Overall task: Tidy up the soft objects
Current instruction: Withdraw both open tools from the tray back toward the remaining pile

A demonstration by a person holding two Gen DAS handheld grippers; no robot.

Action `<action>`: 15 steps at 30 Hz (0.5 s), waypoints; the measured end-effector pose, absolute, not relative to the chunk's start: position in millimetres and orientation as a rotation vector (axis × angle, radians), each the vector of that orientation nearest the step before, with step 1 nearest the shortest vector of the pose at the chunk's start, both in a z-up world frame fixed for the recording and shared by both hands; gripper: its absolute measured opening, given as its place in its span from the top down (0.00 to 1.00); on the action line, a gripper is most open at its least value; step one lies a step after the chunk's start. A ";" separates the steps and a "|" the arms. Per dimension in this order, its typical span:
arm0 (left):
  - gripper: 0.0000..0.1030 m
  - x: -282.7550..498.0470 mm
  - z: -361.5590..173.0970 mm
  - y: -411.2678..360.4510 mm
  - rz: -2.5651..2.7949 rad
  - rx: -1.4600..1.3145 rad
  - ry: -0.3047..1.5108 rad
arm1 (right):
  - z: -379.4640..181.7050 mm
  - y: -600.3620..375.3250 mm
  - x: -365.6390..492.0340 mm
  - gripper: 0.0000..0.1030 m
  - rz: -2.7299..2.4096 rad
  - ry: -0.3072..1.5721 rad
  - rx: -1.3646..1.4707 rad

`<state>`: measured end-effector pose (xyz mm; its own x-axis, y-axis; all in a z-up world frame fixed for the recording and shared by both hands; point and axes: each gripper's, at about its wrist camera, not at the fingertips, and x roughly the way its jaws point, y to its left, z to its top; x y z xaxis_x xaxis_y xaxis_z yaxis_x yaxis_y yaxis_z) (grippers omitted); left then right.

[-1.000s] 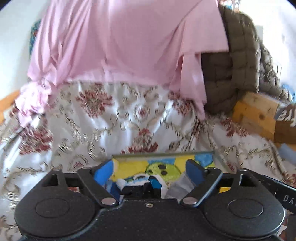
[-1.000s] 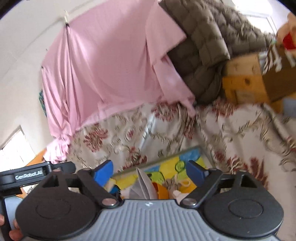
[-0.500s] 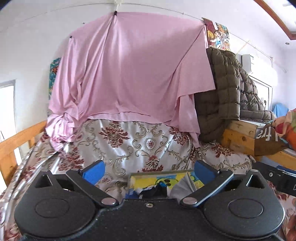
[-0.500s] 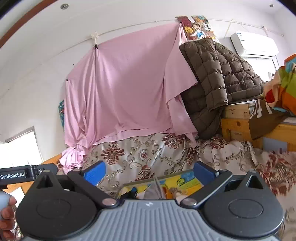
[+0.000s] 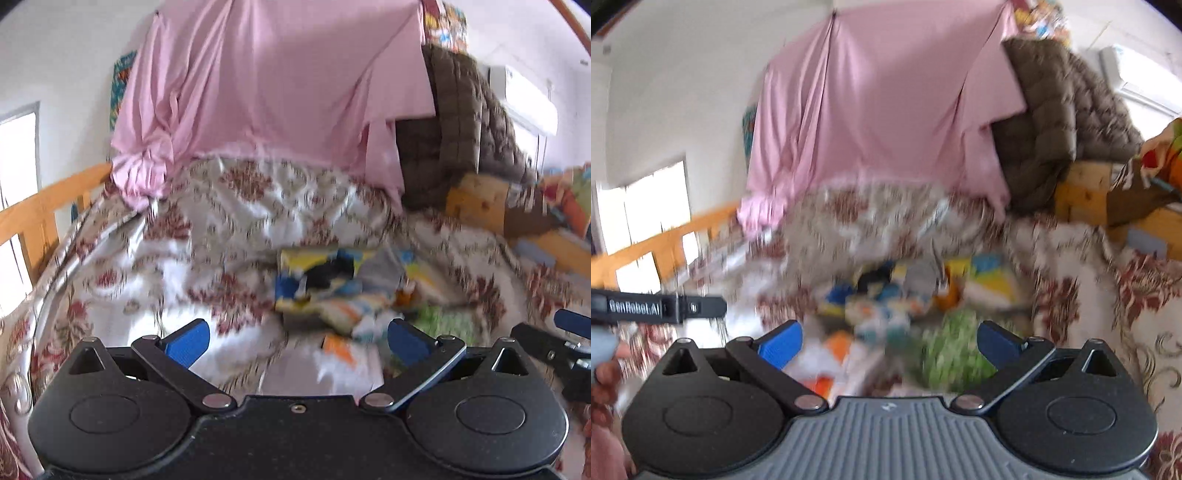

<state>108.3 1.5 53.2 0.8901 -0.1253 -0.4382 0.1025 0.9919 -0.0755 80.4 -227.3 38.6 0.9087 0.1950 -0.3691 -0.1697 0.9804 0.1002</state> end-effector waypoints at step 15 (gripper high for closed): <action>0.01 145.5 -10.3 16.5 -0.038 -0.075 0.762 | -1.5 -212.2 115.2 0.00 0.173 0.644 0.032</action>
<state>145.5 16.5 -10.3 0.7228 -0.0611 -0.6883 0.0069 0.9967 -0.0812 115.2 -212.2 -1.5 0.7856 0.1706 -0.5948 -0.1505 0.9851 0.0838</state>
